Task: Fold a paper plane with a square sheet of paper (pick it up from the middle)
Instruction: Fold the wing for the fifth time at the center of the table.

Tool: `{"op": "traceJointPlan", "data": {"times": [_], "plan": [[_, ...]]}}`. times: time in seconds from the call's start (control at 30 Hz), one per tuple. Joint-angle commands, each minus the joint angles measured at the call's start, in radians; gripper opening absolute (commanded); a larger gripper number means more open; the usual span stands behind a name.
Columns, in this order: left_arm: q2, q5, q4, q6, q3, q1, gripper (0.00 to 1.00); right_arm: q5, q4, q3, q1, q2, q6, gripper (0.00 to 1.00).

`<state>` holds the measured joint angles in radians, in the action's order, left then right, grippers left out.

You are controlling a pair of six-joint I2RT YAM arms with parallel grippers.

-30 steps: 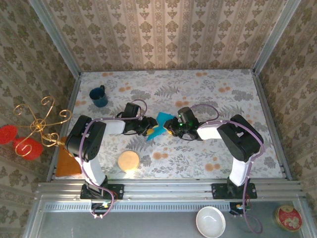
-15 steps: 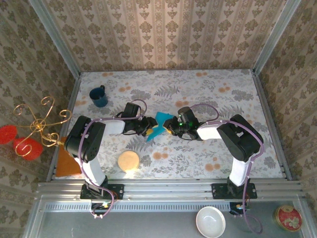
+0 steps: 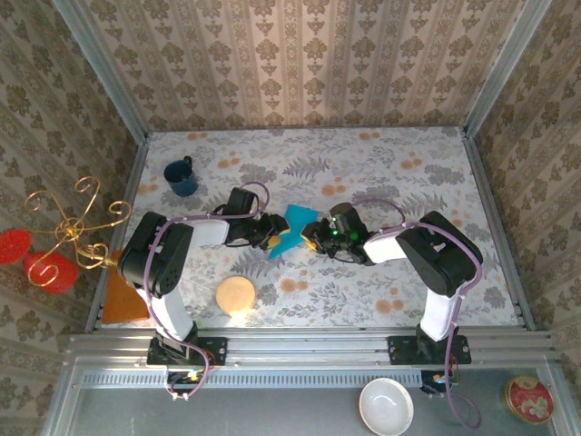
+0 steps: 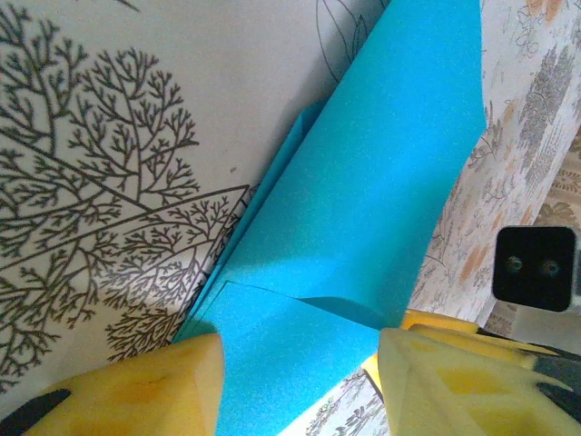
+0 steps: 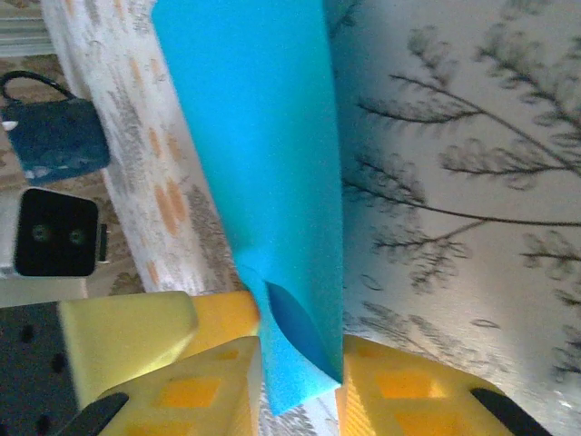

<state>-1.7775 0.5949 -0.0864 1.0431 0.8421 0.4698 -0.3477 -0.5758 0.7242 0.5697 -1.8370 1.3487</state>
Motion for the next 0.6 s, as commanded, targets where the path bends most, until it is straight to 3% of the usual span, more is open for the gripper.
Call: {"op": "traceJointPlan", "data": {"times": [0.0,0.33,0.57], "plan": [[-0.028,-0.042,0.081,-0.018,-0.005,-0.008,0.49,0.007,-0.084,-0.015,0.011,-0.024,0.033,0.27],[-0.028,-0.041,0.083,-0.021,-0.001,-0.008,0.49,0.042,-0.095,-0.032,0.022,-0.009,0.018,0.24],[-0.002,-0.046,0.097,-0.062,0.015,-0.007,0.50,0.057,-0.004,-0.004,0.021,-0.009,-0.007,0.12]]}}
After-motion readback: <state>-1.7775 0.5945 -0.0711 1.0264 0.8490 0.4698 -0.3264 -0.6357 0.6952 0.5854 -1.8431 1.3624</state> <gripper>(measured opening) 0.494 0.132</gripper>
